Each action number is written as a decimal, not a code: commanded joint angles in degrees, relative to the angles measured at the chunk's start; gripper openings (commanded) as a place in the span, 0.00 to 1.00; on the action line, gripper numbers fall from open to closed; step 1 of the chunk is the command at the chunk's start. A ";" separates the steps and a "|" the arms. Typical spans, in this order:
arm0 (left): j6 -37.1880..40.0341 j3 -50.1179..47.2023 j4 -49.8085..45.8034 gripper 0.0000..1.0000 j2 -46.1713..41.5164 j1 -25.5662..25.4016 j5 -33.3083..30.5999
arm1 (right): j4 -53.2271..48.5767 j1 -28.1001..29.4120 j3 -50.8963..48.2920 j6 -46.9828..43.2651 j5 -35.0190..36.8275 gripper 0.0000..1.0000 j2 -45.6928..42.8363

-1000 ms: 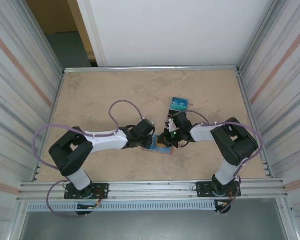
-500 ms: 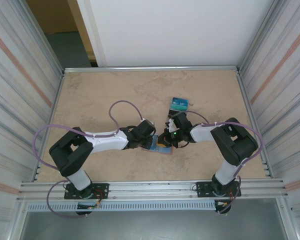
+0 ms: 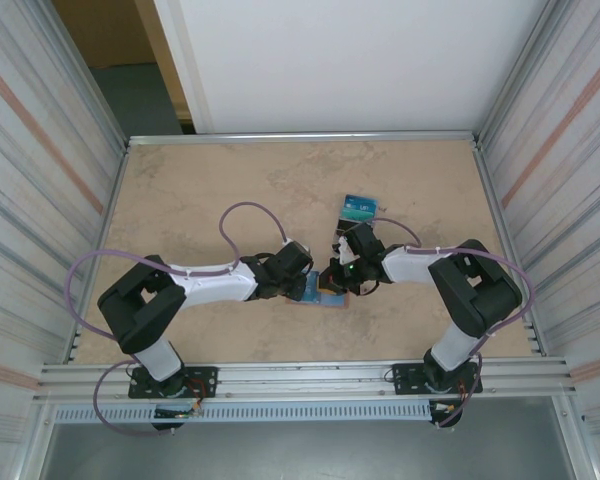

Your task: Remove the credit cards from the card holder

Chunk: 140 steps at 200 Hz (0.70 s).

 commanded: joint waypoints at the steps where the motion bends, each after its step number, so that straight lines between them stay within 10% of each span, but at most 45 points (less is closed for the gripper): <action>1: -0.57 0.26 -4.77 0.25 -0.24 -0.42 -0.86 | -5.91 -0.84 1.11 -2.58 3.73 0.00 -1.67; 140: 0.82 1.65 -5.05 0.36 -4.56 -0.40 -1.75 | -3.24 -1.64 -0.58 0.61 1.50 0.25 -5.47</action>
